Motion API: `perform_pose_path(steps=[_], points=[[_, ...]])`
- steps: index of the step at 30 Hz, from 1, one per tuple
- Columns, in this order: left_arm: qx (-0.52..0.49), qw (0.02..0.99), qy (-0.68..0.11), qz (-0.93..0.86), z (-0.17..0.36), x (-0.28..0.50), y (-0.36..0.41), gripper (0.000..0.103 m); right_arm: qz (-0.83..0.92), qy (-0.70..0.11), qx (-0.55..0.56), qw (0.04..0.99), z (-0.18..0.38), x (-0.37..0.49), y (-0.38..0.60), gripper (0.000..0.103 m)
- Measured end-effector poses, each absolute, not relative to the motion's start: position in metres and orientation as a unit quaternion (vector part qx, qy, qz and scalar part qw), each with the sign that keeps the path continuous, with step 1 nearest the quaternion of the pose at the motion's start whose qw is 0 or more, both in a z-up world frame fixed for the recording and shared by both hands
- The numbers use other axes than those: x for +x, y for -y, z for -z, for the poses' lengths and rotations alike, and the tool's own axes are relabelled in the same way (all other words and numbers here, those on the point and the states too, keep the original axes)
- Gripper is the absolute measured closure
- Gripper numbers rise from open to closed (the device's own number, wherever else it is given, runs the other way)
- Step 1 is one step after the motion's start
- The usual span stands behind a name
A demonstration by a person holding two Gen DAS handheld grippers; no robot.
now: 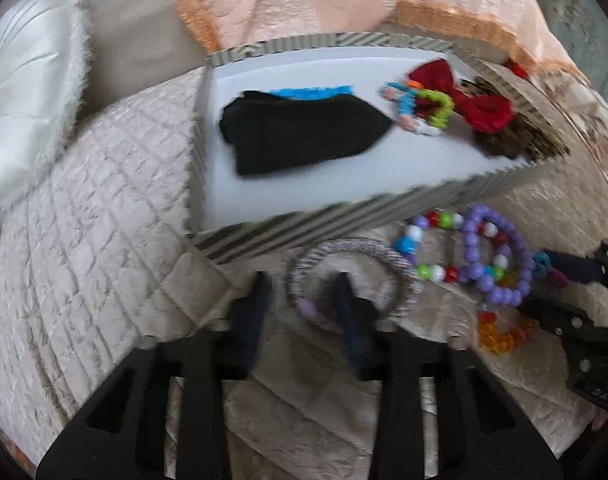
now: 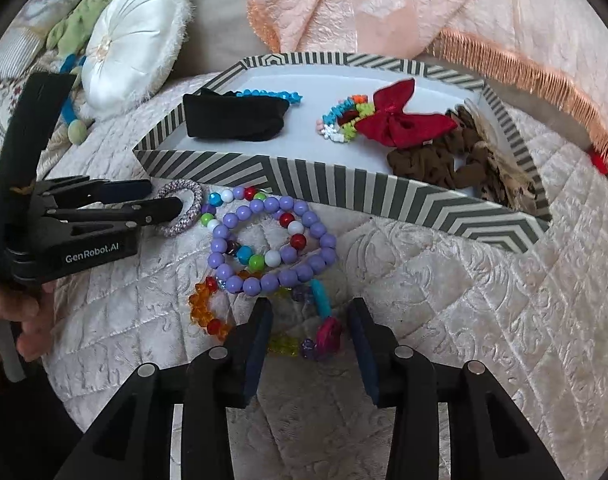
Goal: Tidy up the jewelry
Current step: 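Grasp the silver sparkly bracelet with the left tool while the right tool grasps the amber bracelet, then lift both bracelets and carry them over the white box with both tools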
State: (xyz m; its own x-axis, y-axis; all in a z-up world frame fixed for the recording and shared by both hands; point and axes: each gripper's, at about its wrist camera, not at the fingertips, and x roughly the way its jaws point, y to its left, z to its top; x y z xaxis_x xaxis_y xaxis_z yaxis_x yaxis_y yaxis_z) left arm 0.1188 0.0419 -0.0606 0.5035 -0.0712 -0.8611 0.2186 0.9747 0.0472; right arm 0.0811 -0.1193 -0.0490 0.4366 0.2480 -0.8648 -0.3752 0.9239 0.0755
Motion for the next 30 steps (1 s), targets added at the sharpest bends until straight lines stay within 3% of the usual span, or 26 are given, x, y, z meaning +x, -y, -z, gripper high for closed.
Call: perform_pose_path(steps=[2, 4, 6, 9, 18, 30], points=[[0.093, 0.863, -0.487, 0.093, 0.061, 0.115, -0.034, 0.095, -0.186, -0.496, -0.063, 0.846, 0.049, 0.08, 0.12, 0.065], [0.091, 0.863, -0.488, 0.098, 0.06, 0.114, -0.033, 0.096, -0.195, -0.503, -0.066, 0.839, 0.047, 0.082, 0.12, 0.068], [0.074, 0.862, -0.49, 0.105, 0.056, 0.113, -0.036, 0.096, -0.198, -0.507, -0.072, 0.836, 0.044, 0.081, 0.122, 0.084], [0.063, 0.867, -0.481, 0.113, 0.046, 0.104, -0.037, 0.096, -0.194, -0.503, -0.075, 0.839, 0.032, 0.075, 0.131, 0.095], [0.031, 0.886, -0.443, 0.13, 0.002, 0.088, -0.051, 0.096, -0.193, -0.447, -0.041, 0.873, -0.017, 0.048, 0.157, 0.095], [0.035, 0.884, -0.453, 0.107, 0.008, 0.094, -0.046, 0.096, -0.168, -0.407, 0.032, 0.897, -0.034, 0.056, 0.169, 0.095]])
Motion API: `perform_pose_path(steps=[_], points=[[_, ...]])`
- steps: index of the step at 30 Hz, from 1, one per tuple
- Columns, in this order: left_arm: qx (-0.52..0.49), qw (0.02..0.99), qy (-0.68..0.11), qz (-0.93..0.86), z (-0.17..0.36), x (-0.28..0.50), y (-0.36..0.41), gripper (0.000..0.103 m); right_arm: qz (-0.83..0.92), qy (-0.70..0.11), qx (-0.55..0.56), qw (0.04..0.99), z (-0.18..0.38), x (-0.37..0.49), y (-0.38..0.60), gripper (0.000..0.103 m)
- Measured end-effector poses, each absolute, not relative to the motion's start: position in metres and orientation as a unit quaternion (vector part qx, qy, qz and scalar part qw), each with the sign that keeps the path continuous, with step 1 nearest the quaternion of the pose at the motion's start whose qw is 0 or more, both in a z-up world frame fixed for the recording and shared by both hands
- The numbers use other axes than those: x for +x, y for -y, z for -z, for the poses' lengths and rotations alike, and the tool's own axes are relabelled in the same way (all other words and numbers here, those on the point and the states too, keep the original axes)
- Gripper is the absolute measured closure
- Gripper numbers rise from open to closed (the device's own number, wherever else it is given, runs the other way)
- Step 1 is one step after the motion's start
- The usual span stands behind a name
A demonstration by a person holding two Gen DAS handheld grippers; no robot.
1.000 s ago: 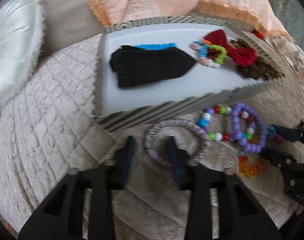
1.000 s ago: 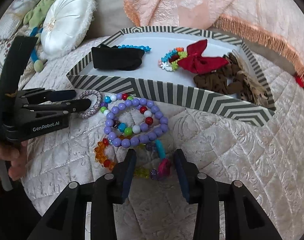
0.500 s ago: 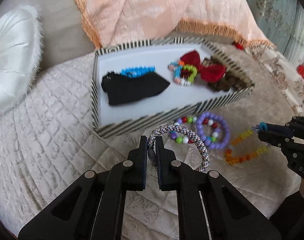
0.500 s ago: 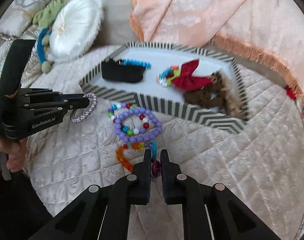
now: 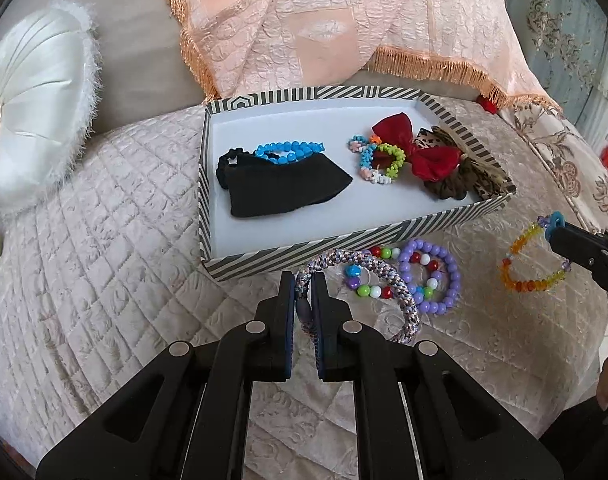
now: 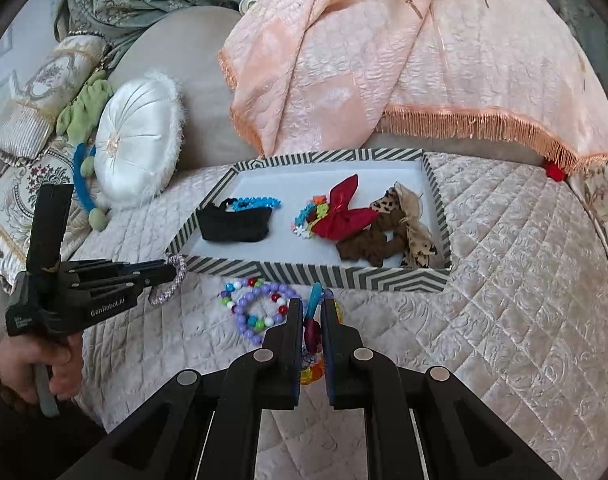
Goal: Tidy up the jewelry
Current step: 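Lift both bracelets and carry them over the white box with both tools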
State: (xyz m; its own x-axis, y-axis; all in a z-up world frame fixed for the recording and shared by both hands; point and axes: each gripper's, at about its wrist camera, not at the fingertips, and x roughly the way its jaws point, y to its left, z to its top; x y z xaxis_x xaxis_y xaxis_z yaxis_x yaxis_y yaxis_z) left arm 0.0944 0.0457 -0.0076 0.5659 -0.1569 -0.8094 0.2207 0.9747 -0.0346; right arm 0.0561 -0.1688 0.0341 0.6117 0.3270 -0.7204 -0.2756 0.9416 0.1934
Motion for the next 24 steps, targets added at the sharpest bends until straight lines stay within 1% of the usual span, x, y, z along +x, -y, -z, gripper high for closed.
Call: perform_pose_path(steps=[24], points=[[0.046, 0.887, -0.45, 0.094, 0.0096, 0.0946, -0.046, 0.096, -0.14, -0.423, 0.003, 0.895, -0.0246, 0.0599, 0.1663, 0.095]])
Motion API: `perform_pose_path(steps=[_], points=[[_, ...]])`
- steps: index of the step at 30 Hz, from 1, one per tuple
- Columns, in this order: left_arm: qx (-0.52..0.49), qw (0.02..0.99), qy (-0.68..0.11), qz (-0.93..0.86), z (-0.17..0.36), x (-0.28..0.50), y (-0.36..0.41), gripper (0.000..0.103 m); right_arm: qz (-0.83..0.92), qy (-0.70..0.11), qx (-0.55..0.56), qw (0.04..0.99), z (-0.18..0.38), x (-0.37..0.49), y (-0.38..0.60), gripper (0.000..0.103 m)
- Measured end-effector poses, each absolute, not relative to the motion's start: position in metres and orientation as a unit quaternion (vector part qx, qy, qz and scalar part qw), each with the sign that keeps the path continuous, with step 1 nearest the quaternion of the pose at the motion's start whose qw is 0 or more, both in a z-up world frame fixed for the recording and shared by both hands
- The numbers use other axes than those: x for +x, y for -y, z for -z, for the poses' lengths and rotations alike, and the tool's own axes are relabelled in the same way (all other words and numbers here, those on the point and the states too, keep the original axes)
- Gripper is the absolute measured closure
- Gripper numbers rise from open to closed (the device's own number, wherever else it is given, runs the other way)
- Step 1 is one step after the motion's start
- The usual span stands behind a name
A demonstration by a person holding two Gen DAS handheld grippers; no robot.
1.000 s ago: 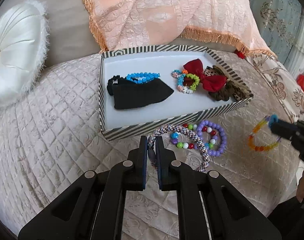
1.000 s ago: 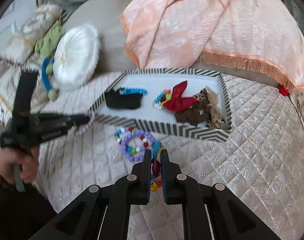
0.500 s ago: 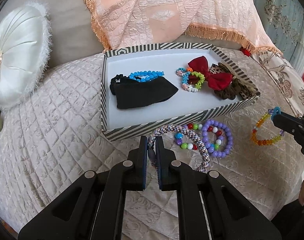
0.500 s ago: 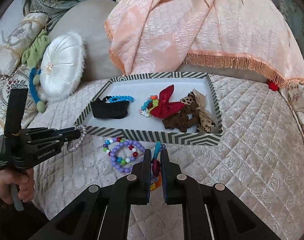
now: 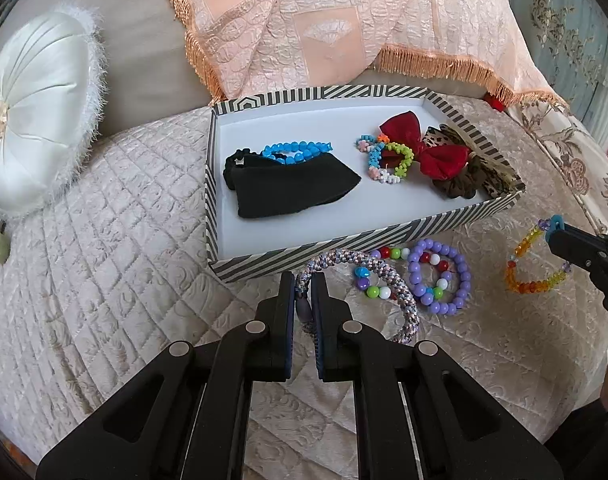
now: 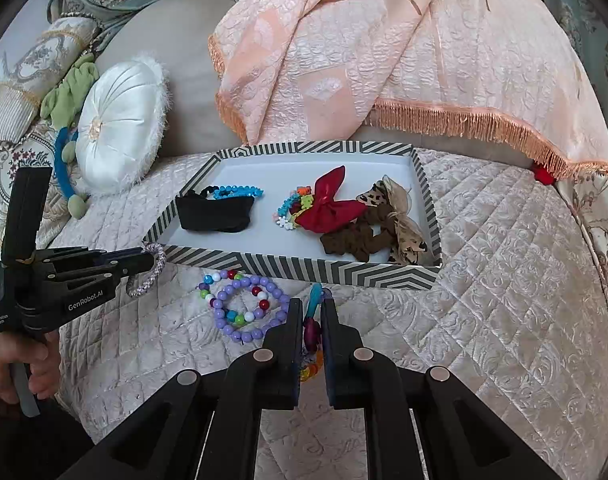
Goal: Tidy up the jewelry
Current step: 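Lift both bracelets and carry them over the white box with both tools, then lower both bracelets into the box and open both tools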
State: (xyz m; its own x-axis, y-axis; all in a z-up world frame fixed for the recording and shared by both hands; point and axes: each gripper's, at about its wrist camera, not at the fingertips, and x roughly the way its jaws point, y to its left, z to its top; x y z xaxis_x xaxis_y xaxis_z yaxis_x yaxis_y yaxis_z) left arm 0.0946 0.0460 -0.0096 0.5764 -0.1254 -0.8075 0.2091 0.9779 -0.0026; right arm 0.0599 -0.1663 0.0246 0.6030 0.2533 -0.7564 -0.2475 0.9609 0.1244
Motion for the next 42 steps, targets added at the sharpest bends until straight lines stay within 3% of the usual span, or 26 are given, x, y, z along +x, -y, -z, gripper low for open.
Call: perform_pose_path(steps=[25, 34, 42], points=[[0.034, 0.892, -0.439, 0.104, -0.006, 0.098, -0.044, 0.096, -0.14, -0.409, 0.013, 0.902, -0.034, 0.065, 0.169, 0.095], [-0.005, 0.904, -0.414, 0.109, -0.049, 0.162, -0.032, 0.096, -0.15, -0.38, 0.075, 0.91, -0.061, 0.12, 0.17, 0.095], [-0.041, 0.891, -0.443, 0.092, -0.006, 0.229, -0.017, 0.096, -0.162, -0.382, 0.101, 0.904, -0.039, 0.179, 0.153, 0.095]])
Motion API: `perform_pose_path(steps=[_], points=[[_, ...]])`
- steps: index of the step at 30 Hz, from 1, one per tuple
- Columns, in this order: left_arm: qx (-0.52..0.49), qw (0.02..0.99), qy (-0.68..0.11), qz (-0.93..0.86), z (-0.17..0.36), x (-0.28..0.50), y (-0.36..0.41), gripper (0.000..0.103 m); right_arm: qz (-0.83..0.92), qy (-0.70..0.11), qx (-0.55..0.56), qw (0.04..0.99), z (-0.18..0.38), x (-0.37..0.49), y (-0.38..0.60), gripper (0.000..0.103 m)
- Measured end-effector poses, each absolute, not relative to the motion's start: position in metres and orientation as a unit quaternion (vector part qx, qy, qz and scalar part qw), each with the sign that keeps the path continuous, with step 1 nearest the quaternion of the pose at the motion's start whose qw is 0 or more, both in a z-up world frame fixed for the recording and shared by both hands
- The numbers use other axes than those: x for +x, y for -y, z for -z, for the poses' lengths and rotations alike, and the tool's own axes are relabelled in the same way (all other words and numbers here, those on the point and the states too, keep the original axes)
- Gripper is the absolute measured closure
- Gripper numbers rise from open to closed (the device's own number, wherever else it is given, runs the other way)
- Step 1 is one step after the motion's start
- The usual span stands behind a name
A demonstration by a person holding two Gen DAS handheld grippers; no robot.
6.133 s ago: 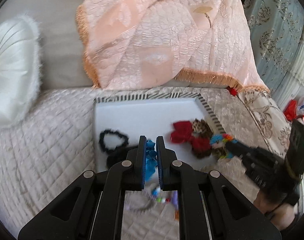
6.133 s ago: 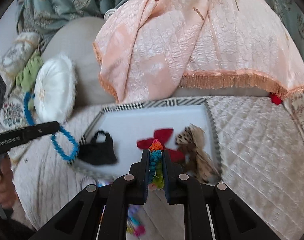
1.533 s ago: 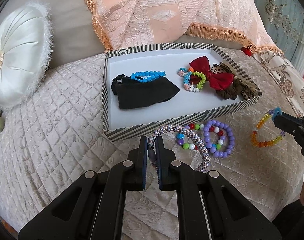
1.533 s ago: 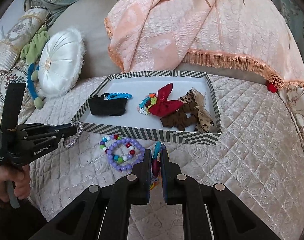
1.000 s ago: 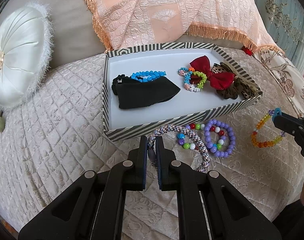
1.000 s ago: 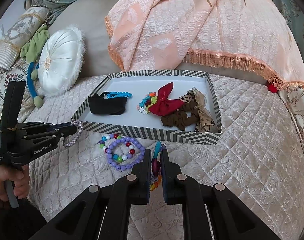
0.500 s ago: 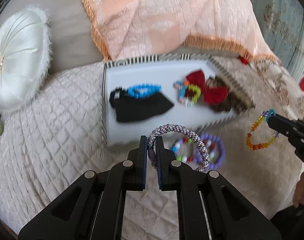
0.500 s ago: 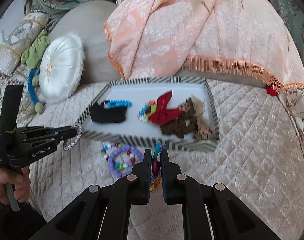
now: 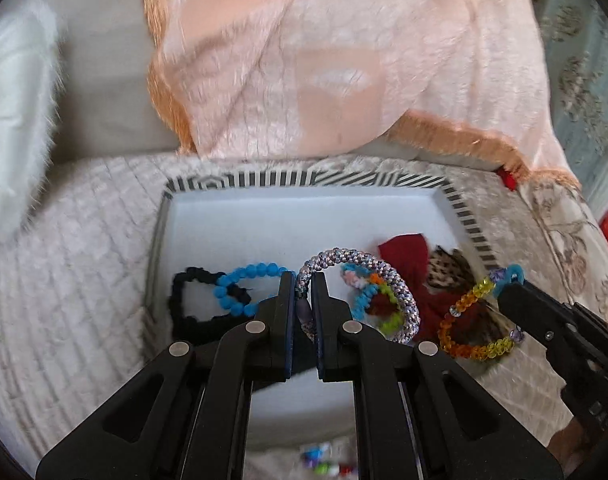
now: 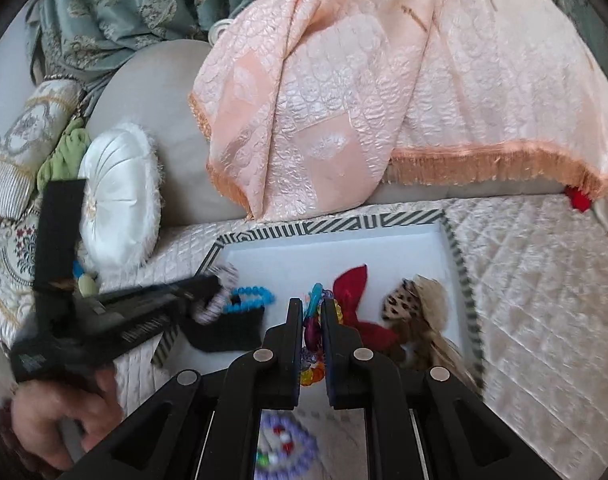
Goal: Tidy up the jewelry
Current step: 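Lower both bracelets into the box and open both tools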
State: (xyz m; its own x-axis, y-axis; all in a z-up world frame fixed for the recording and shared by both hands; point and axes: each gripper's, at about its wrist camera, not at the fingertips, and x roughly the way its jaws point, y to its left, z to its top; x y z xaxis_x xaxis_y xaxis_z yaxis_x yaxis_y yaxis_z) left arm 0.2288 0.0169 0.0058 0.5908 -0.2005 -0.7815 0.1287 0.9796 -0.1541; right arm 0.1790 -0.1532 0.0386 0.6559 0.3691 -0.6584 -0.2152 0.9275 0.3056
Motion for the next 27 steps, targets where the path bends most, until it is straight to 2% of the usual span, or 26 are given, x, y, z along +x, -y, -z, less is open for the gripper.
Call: perform_pose_path(steps=[8, 16, 20, 21, 22, 24, 25, 27], points=[[-0.072, 0.891, -0.444, 0.062, 0.02, 0.264, -0.025, 0.096, -0.179, -0.37, 0.166, 0.896, -0.018, 0.239, 0.147, 0.095], [-0.014, 0.878, -0.473, 0.078, 0.044, 0.275, 0.003, 0.096, -0.108, -0.439, 0.17, 0.876, 0.023, 0.284, 0.162, 0.095], [-0.015, 0.876, -0.477, 0.075, 0.044, 0.274, 0.002, 0.092, -0.09, -0.441, 0.162, 0.878, 0.023, 0.278, 0.171, 0.094], [-0.017, 0.874, -0.479, 0.075, 0.043, 0.273, 0.0, 0.087, -0.085, -0.44, 0.157, 0.88, 0.022, 0.273, 0.174, 0.093], [-0.014, 0.875, -0.479, 0.071, 0.042, 0.271, -0.001, 0.075, -0.081, -0.439, 0.154, 0.881, 0.021, 0.27, 0.176, 0.092], [-0.004, 0.88, -0.471, 0.057, 0.038, 0.265, -0.005, 0.065, -0.076, -0.435, 0.141, 0.886, 0.017, 0.261, 0.179, 0.088], [-0.003, 0.882, -0.468, 0.053, 0.034, 0.261, -0.008, 0.065, -0.072, -0.433, 0.134, 0.888, 0.015, 0.255, 0.181, 0.086], [-0.01, 0.882, -0.469, 0.051, 0.028, 0.255, -0.017, 0.065, -0.069, -0.426, 0.133, 0.892, 0.008, 0.242, 0.19, 0.076]])
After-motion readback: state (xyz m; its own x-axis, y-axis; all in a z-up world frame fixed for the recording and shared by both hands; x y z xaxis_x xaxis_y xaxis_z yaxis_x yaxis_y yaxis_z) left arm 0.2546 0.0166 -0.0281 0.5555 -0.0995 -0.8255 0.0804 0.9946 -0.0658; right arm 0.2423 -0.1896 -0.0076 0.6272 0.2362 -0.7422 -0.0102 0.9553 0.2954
